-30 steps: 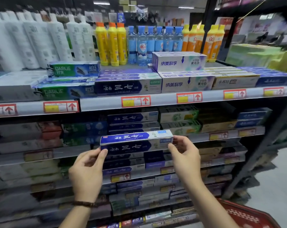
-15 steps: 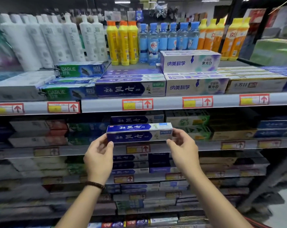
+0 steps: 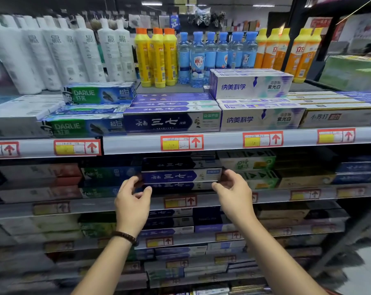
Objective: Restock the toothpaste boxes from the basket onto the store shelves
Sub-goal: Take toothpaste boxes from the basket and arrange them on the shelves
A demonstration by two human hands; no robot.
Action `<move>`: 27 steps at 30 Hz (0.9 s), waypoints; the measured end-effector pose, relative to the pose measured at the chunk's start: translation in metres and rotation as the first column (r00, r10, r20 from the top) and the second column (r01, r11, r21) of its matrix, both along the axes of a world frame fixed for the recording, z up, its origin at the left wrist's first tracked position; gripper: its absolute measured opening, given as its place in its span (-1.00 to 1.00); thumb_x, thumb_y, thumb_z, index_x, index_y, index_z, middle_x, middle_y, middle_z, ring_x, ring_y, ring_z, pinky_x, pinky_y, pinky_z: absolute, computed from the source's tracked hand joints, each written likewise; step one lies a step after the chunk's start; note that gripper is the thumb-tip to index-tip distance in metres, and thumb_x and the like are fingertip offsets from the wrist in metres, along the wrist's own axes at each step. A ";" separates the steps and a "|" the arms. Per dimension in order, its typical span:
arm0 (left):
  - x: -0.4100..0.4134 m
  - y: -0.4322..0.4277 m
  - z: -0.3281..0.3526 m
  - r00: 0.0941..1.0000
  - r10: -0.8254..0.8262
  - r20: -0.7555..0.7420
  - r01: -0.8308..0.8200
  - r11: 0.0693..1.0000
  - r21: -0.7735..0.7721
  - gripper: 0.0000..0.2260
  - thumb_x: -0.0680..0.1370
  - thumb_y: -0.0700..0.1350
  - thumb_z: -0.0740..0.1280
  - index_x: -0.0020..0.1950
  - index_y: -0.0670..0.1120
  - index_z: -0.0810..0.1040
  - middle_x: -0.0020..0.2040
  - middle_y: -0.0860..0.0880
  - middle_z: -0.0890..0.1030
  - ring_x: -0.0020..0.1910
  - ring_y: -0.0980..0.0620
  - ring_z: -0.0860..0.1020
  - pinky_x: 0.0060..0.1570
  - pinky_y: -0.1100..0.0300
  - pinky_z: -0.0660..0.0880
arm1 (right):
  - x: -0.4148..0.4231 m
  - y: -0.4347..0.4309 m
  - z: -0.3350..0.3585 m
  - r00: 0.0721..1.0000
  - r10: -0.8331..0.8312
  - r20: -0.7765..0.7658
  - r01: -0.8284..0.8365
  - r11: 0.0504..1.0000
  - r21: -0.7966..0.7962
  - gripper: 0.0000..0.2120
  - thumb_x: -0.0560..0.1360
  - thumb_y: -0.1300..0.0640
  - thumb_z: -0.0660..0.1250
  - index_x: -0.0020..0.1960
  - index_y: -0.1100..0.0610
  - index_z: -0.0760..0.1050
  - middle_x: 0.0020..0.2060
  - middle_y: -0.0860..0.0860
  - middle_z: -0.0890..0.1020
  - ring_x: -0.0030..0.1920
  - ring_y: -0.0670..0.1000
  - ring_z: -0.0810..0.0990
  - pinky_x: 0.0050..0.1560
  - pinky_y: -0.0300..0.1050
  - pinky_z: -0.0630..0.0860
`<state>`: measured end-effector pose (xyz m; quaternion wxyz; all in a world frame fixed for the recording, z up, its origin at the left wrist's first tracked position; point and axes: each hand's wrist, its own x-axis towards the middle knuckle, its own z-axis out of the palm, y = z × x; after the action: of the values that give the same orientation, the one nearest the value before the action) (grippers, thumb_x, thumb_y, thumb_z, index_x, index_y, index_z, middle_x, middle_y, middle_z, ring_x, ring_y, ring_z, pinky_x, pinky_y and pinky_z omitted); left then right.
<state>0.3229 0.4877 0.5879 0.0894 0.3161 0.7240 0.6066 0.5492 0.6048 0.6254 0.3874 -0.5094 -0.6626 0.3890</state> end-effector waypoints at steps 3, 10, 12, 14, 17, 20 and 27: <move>-0.002 0.003 0.001 1.000 -0.017 0.008 0.017 1.000 -0.023 -0.50 0.62 -0.12 0.46 0.53 -0.15 0.45 0.42 -0.02 0.51 0.04 0.10 0.64 0.19 0.03 0.60 | -0.002 0.000 -0.001 1.000 -0.014 0.024 0.014 1.000 0.001 -0.39 0.60 0.05 0.47 0.60 0.11 0.38 0.50 0.01 0.49 0.49 0.07 0.45 0.46 -0.03 0.36; 0.001 0.006 0.006 1.000 0.005 -0.001 -0.005 0.999 -0.041 -0.46 0.63 -0.13 0.44 0.57 -0.20 0.39 0.52 -0.17 0.43 0.11 0.03 0.55 0.12 0.15 0.42 | -0.006 0.001 0.003 0.999 -0.026 0.044 0.029 0.998 -0.063 -0.52 0.59 0.04 0.47 0.48 0.02 0.48 0.34 -0.03 0.60 0.40 0.08 0.54 0.32 -0.05 0.47; 0.000 0.006 0.005 1.000 -0.010 0.014 0.011 0.999 -0.038 -0.45 0.63 -0.10 0.44 0.59 -0.16 0.38 0.48 -0.10 0.47 0.10 0.00 0.58 0.10 0.13 0.46 | -0.007 0.002 0.001 0.999 -0.025 0.045 0.027 0.998 -0.052 -0.68 0.58 0.04 0.47 0.31 -0.01 0.54 0.10 -0.09 0.67 0.20 0.05 0.64 0.08 -0.10 0.51; -0.002 0.007 0.002 0.999 -0.027 0.022 0.028 0.999 -0.037 -0.48 0.62 -0.06 0.45 0.56 -0.09 0.43 0.39 -0.05 0.56 0.12 -0.04 0.63 0.06 0.12 0.49 | -0.009 0.002 0.001 0.999 -0.015 0.045 0.018 0.998 -0.061 -0.60 0.59 0.04 0.46 0.40 0.04 0.51 -0.03 -0.08 0.65 0.03 -0.07 0.63 -0.10 -0.16 0.48; -0.002 0.007 0.001 0.999 -0.032 0.017 0.033 0.999 -0.037 -0.49 0.62 -0.06 0.45 0.55 -0.07 0.43 0.35 0.03 0.54 0.16 -0.05 0.64 0.05 0.13 0.50 | -0.011 0.002 0.002 0.999 -0.010 0.040 0.014 0.996 -0.084 -0.40 0.61 0.03 0.44 0.59 0.10 0.37 -0.05 -0.10 0.63 0.00 -0.17 0.56 0.00 -0.13 0.45; 0.000 0.007 0.001 1.000 -0.027 0.009 0.028 0.998 -0.061 -0.43 0.62 -0.06 0.44 0.60 -0.09 0.36 0.39 0.00 0.50 0.13 0.01 0.62 0.02 0.13 0.49 | -0.012 0.001 0.002 1.000 -0.020 0.013 0.021 0.995 -0.100 -0.36 0.63 0.04 0.43 0.64 0.11 0.30 -0.08 -0.13 0.61 -0.01 -0.17 0.57 0.07 -0.11 0.43; -0.001 0.005 0.003 1.000 -0.027 -0.005 0.026 0.989 -0.146 -0.45 0.62 -0.03 0.45 0.58 -0.02 0.40 0.07 0.02 0.66 -0.12 0.18 0.62 -0.21 0.30 0.46 | -0.012 -0.002 0.004 1.000 -0.010 -0.001 0.010 0.992 -0.125 -0.29 0.63 0.04 0.44 0.68 0.13 0.22 -0.09 -0.24 0.52 0.10 -0.05 0.56 0.16 -0.11 0.42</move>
<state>0.3223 0.4927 0.5913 0.1180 0.3205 0.7623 0.5499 0.5369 0.6024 0.6298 0.3572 -0.5358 -0.6341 0.4281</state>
